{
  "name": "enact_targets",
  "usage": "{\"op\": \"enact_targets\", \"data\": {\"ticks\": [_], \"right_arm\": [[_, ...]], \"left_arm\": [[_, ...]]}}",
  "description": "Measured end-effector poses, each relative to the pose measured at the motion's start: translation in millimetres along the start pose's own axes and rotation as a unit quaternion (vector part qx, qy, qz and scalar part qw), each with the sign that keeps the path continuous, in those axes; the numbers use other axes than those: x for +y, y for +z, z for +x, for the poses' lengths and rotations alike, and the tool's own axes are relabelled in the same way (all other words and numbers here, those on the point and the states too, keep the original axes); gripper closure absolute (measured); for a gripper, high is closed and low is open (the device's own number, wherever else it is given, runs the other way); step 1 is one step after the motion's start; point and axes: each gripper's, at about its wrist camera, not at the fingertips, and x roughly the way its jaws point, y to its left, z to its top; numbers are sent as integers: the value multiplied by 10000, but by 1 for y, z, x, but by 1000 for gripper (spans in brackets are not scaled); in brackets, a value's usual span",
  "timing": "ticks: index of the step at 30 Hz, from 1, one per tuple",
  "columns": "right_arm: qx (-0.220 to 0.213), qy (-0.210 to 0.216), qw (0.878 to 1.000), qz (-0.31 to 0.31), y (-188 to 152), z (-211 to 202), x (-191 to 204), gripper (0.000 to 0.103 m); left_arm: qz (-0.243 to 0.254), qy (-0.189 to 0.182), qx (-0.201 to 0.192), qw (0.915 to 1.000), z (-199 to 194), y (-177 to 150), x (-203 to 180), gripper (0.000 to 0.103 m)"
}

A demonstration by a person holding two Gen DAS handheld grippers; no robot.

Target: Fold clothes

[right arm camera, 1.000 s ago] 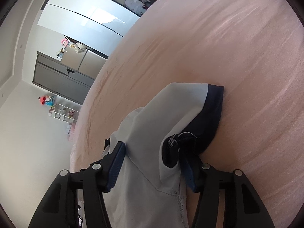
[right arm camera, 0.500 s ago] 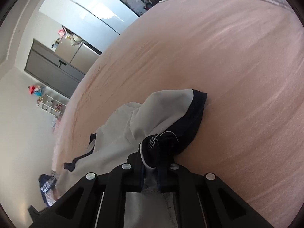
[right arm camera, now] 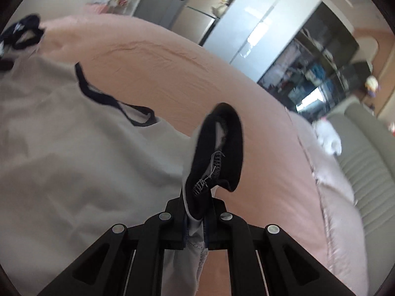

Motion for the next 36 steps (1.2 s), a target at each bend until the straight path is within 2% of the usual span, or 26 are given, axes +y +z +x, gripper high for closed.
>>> {"op": "enact_targets", "data": {"ticks": [2, 4, 7, 10, 12, 15, 18, 19, 22, 24, 27, 29, 31, 32, 34, 36], "right_arm": [[-68, -132, 9984, -554, -1, 0, 12, 97], [-131, -259, 9937, -1084, -4, 0, 23, 97], [-262, -464, 9829, -1764, -9, 0, 36, 97], [-439, -703, 9669, -2415, -16, -2, 48, 97], [-600, -950, 9466, -3022, -24, -3, 61, 97], [-780, -1179, 9165, -3743, -39, -3, 75, 97], [-853, -1281, 9007, -4062, -45, 0, 82, 97], [-866, -1306, 8956, -4163, -47, 0, 84, 97], [-948, -1415, 8823, -4388, -51, 0, 88, 97], [-1027, -1504, 8746, -4493, -52, -1, 90, 97], [-1145, -1638, 8625, -4649, -54, -4, 93, 97], [-1223, -1726, 8542, -4751, -55, -6, 95, 97], [-1262, -1809, 8527, -4736, -55, -9, 94, 97], [-1270, -1843, 8534, -4708, -54, -10, 92, 97], [-1256, -1848, 8550, -4681, -55, -12, 90, 97], [-1242, -1751, 8503, -4806, -62, -10, 93, 97]], "left_arm": [[464, 86, -27, 9989, 1, -5, -2, 95], [1129, 306, -140, 9930, -2, -13, -9, 95], [2194, 680, -456, 9722, -10, -24, -27, 95], [3159, 1000, -847, 9397, -19, -36, -47, 95], [3710, 1172, -1127, 9143, -23, -45, -58, 95], [4507, 1396, -1504, 8688, -29, -62, -72, 95], [5182, 1391, -1654, 8275, -30, -82, -81, 94], [5353, 1413, -1667, 8159, -30, -87, -82, 94], [5544, 1465, -1875, 7975, -38, -94, -85, 93], [5407, 1349, -2167, 8016, -53, -92, -85, 92], [5257, 1173, -2597, 8016, -69, -87, -88, 92], [5291, 1144, -2788, 7933, -73, -85, -91, 92], [5336, 1144, -2890, 7866, -70, -81, -93, 92], [5320, 1082, -2885, 7887, -70, -80, -94, 92], [5283, 856, -2719, 7998, -64, -75, -95, 92], [5466, 682, -2438, 7982, -53, -80, -98, 92]]}}
